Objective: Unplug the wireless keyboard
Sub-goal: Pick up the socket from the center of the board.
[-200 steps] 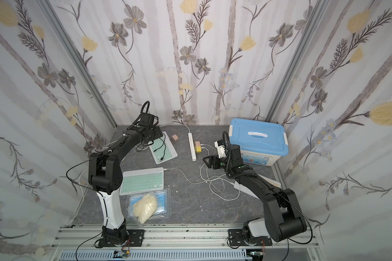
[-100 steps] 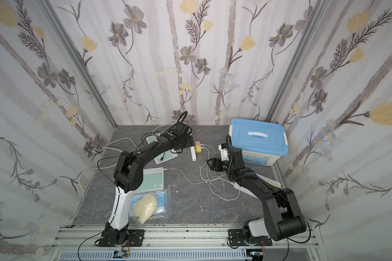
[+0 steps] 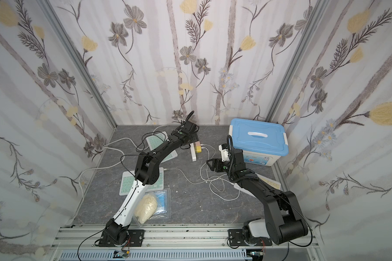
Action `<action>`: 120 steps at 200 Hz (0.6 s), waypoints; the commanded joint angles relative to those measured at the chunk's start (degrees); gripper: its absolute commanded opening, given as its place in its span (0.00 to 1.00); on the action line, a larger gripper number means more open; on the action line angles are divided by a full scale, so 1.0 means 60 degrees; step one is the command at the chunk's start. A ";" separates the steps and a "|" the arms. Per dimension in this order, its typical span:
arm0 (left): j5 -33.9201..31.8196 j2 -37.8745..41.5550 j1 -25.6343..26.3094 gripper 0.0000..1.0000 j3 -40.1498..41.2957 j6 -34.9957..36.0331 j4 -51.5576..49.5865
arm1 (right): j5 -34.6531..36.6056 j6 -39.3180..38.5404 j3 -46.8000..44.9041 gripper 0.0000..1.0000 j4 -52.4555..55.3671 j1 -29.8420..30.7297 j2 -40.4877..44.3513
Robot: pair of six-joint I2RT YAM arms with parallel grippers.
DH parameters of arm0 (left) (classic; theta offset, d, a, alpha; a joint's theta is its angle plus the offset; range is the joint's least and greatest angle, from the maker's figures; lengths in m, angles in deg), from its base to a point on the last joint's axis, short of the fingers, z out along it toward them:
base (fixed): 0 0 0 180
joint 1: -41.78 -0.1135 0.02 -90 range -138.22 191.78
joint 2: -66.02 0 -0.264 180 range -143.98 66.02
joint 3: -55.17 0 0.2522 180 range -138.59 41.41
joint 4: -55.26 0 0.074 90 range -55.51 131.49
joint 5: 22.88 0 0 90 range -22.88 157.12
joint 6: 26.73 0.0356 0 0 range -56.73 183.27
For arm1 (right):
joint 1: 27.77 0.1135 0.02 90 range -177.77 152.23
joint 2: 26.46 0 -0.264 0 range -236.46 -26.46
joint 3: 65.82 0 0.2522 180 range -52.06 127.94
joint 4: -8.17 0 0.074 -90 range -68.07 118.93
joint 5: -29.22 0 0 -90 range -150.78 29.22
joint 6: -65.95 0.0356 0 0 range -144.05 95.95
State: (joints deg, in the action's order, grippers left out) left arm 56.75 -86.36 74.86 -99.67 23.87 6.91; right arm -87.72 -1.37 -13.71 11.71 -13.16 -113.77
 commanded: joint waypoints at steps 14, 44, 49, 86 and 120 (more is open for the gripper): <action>-0.0192 -0.0379 -0.0135 0.71 -0.0189 -0.0631 -0.0319 | -0.0402 0.0039 0.0015 0.80 -0.0297 -0.0011 0.0020; -0.0021 -0.0502 -0.0222 0.61 -0.0180 -0.0775 -0.0206 | -0.0504 0.0044 0.0076 0.80 -0.0232 0.0011 0.0020; -0.0002 -0.0517 -0.0233 0.59 -0.0175 -0.0787 -0.0170 | -0.0505 0.0044 0.0072 0.80 -0.0214 0.0011 0.0020; 0.0338 -0.0567 -0.0408 0.42 -0.0189 -0.1044 0.0079 | -0.0564 0.0044 0.0078 0.80 -0.0119 0.0026 -0.0009; 0.0472 -0.0358 -0.0399 0.29 -0.0121 -0.1131 0.0019 | -0.0642 0.0160 0.0091 0.79 -0.0148 0.0162 -0.0009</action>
State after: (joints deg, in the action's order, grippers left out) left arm 59.26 -89.29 72.52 -100.45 19.07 8.30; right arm -90.12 -0.98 -13.67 11.80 -12.77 -113.74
